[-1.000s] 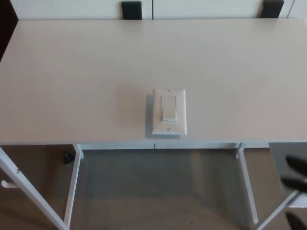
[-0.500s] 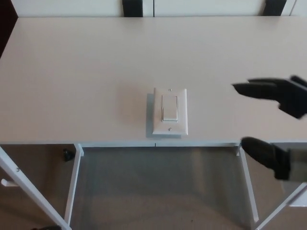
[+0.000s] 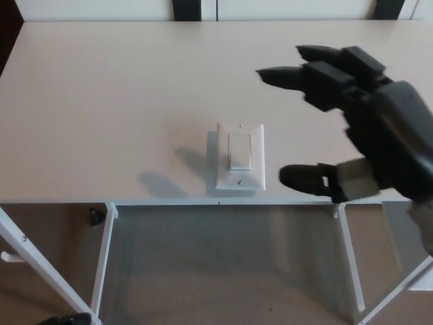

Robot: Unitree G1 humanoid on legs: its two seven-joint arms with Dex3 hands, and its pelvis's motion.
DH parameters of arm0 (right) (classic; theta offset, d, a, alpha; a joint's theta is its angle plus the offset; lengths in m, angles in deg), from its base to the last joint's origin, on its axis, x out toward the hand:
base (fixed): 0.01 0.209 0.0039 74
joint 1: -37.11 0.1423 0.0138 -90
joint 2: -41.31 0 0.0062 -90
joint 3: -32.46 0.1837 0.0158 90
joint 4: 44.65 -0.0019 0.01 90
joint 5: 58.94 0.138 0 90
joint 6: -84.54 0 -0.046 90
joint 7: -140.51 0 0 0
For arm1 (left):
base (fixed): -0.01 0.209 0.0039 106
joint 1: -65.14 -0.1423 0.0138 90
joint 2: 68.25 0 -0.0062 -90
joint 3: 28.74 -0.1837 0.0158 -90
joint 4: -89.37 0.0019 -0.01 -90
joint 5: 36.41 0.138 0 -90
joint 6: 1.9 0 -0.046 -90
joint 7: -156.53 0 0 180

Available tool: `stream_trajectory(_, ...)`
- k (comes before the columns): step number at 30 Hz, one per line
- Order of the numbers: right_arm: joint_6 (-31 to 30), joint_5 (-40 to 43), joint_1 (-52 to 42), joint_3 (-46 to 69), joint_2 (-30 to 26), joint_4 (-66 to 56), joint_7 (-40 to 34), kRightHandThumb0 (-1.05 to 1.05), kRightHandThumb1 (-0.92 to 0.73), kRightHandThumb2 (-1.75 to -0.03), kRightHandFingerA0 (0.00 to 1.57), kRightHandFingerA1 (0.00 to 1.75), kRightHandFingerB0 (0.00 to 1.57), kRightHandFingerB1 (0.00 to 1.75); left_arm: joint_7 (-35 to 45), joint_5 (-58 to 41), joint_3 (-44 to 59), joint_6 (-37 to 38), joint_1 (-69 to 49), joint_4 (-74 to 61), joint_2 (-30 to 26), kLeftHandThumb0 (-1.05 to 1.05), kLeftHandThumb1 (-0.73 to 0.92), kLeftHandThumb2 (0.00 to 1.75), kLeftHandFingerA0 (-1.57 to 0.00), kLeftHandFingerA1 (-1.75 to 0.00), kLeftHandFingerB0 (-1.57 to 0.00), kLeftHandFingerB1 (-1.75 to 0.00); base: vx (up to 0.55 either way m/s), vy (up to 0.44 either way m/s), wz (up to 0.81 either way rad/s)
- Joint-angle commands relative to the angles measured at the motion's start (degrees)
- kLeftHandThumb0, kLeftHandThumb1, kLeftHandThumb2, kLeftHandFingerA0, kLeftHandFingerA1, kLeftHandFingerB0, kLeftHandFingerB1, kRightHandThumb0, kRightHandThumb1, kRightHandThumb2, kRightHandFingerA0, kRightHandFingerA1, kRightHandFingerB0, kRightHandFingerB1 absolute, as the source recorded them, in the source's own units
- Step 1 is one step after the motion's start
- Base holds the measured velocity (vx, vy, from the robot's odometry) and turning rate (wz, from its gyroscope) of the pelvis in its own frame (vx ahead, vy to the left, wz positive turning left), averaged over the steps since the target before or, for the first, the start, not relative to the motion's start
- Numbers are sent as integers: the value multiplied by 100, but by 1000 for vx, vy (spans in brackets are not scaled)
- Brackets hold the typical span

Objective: The robot walk towards a table in front and then clicks the light switch button using the right hand's index finger

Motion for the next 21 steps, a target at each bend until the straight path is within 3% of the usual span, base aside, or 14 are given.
stream_trajectory(1,-1527,-3206,1173,-1441,-109,1683,447,-93,-56,-92,4,32,21,43,-29,268,-97,-41,139,-115,-287,-13,55,94,-29,-56,-14,-49,0,0,0)
stream_trajectory(2,-1595,-3253,1201,-1506,-88,1758,440,-99,-60,-94,12,26,13,38,-34,279,-106,-41,150,-120,-293,-13,55,94,-30,-57,-15,-49,0,0,0)
stream_trajectory(4,-1697,-3279,1244,-1585,-79,1841,424,-99,-60,-94,12,26,13,38,-31,276,-112,-57,177,-128,-302,-13,55,94,-30,-57,-15,-49,0,0,0)
stream_trajectory(5,-1776,-3285,1252,-1652,-27,1958,291,-89,-51,-90,7,35,14,40,-13,289,-119,-44,192,-124,-333,-13,55,94,-30,-57,-14,-49,0,0,0)
stream_trajectory(6,-1804,-3309,1240,-1726,-10,2077,151,-39,-16,-86,3,53,0,48,19,277,-120,-26,179,-135,-348,-12,56,94,-29,-56,-14,-49,0,0,0)
stream_trajectory(7,-1874,-3309,1225,-1775,8,2093,227,-89,-50,-88,6,33,9,38,18,256,-100,-4,174,-121,-330,-11,57,95,-29,-56,-15,-49,0,0,0)
stream_trajectory(9,-2045,-3287,1159,-1859,66,2116,324,-86,-50,-89,7,26,13,36,21,248,-95,12,177,-112,-323,-11,57,95,-29,-56,-14,-49,0,0,0)
stream_trajectory(10,-2134,-3304,1133,-1913,97,2167,294,-90,-59,-59,7,29,18,29,1,251,-106,-77,182,-192,-336,-11,57,95,-28,-55,-14,-49,0,0,0)
stream_trajectory(11,-2188,-3317,1122,-1948,118,2214,235,-90,-59,-59,7,29,18,29,-15,251,-111,-132,207,-230,-340,-11,57,95,-28,-55,-14,-49,0,0,0)
stream_trajectory(12,-2213,-3332,1092,-1981,125,2240,186,-38,-12,-84,3,52,0,47,-7,261,-121,-130,200,-247,-354,-12,56,94,-28,-56,-15,-49,0,0,0)
stream_trajectory(13,-2304,-3370,1071,-2044,149,2290,174,-91,-60,-60,5,31,16,29,51,255,-120,-43,183,-241,-381,-11,57,95,-27,-55,-14,-49,0,0,0)
stream_trajectory(14,-2408,-3408,1006,-2097,183,2310,184,-84,-49,-90,7,22,10,30,140,188,-76,47,159,-217,-395,-12,57,95,-26,-55,-13,-49,0,0,0)
stream_trajectory(21,-2727,-3537,774,-2242,255,2316,-100,-84,-49,-89,7,24,12,32,117,221,-129,25,125,-333,-423,-11,59,96,-26,-54,-14,-49,0,0,0)
